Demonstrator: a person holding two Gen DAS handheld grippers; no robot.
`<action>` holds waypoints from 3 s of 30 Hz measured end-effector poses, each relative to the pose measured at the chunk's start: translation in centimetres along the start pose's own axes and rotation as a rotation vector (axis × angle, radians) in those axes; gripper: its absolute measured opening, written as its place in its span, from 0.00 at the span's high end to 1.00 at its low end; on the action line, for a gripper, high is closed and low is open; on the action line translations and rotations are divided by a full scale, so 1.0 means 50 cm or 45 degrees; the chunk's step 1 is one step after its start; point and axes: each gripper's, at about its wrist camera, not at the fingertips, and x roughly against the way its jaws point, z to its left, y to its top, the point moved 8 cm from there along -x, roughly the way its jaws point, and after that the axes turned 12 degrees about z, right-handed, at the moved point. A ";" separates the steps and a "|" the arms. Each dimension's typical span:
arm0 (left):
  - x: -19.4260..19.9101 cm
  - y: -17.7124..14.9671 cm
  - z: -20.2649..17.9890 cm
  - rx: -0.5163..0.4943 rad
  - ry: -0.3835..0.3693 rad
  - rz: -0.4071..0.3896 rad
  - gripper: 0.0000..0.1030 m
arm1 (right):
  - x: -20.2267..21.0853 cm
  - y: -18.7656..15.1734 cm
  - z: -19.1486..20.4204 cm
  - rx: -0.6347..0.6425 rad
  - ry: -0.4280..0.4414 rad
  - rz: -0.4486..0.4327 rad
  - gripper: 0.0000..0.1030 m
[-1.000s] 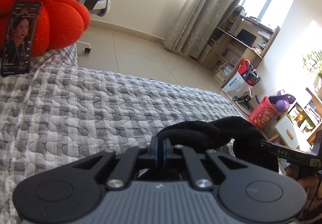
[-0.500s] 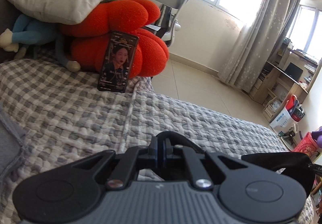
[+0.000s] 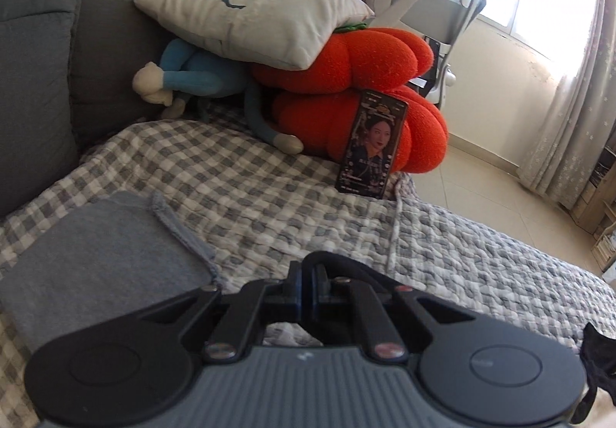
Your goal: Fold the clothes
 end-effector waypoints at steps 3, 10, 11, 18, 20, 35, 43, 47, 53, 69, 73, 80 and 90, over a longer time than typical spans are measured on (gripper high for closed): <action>-0.001 -0.006 0.035 0.035 0.049 0.025 0.96 | -0.011 -0.010 -0.009 -0.014 -0.014 0.033 0.88; -0.033 -0.066 0.094 0.086 0.161 0.182 0.95 | -0.045 -0.048 -0.032 -0.045 -0.033 0.130 0.88; -0.038 -0.077 0.099 0.093 0.169 0.203 0.95 | -0.050 -0.055 -0.035 -0.045 -0.038 0.147 0.88; -0.061 -0.130 0.119 0.111 0.166 0.268 0.94 | -0.058 -0.081 -0.039 -0.007 -0.057 0.204 0.87; -0.054 -0.131 0.112 0.085 0.161 0.257 0.91 | -0.047 -0.078 -0.029 0.017 -0.045 0.209 0.84; 0.040 -0.122 -0.030 -0.161 -0.149 0.185 0.44 | 0.043 -0.061 0.066 0.274 0.135 0.141 0.51; 0.035 -0.135 -0.121 -0.268 -0.379 0.230 0.43 | 0.023 -0.073 0.137 0.350 0.294 0.210 0.50; 0.033 -0.136 -0.151 -0.270 -0.511 0.256 0.43 | 0.013 -0.084 0.168 0.396 0.370 0.259 0.50; 0.027 -0.141 -0.200 -0.284 -0.678 0.306 0.43 | -0.005 -0.099 0.215 0.489 0.450 0.314 0.50; -0.021 -0.184 -0.234 -0.314 -0.724 0.426 0.74 | -0.053 -0.128 0.299 0.667 0.543 0.383 0.50; -0.028 -0.189 -0.222 -0.283 -0.717 0.439 0.83 | -0.056 -0.130 0.301 0.676 0.551 0.385 0.50; -0.027 -0.186 -0.218 -0.263 -0.763 0.435 0.83 | -0.054 -0.130 0.305 0.715 0.558 0.382 0.50; -0.025 -0.178 -0.223 -0.244 -0.772 0.422 0.83 | -0.077 -0.115 0.346 0.979 0.660 0.405 0.50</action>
